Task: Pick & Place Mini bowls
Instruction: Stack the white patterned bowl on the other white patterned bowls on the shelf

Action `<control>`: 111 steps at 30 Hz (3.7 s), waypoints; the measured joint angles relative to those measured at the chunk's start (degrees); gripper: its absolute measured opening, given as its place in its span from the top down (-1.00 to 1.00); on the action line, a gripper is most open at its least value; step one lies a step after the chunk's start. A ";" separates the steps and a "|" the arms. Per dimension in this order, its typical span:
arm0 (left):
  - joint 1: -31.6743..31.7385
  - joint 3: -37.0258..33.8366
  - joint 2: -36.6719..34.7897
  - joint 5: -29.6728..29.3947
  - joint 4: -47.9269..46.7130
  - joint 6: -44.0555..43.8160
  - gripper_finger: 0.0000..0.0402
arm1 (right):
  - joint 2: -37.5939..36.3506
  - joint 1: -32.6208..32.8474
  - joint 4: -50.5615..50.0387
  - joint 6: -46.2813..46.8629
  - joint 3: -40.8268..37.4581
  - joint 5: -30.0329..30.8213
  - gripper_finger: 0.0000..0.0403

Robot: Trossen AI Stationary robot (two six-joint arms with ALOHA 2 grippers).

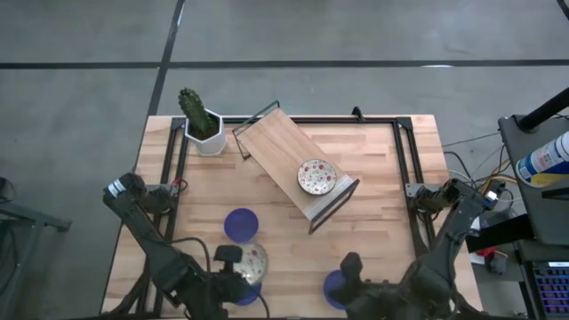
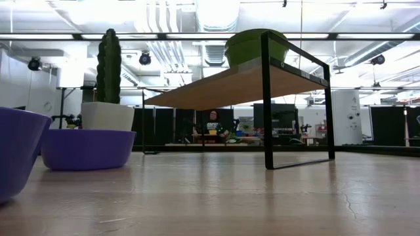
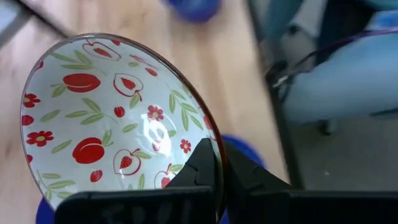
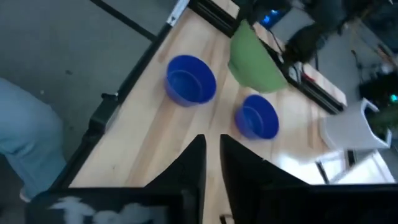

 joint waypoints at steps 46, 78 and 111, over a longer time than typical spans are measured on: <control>2.96 -7.46 0.17 16.87 30.95 36.66 0.99 | 0.12 -16.40 34.76 -23.67 -11.73 -40.01 0.32; 7.55 -2.51 -0.14 15.32 22.65 36.13 0.84 | 0.01 -21.41 31.72 -22.84 -13.04 -47.29 0.93; 5.12 3.67 -5.80 3.45 18.66 33.54 0.57 | -0.80 -25.49 -12.27 -9.18 6.37 -2.39 0.96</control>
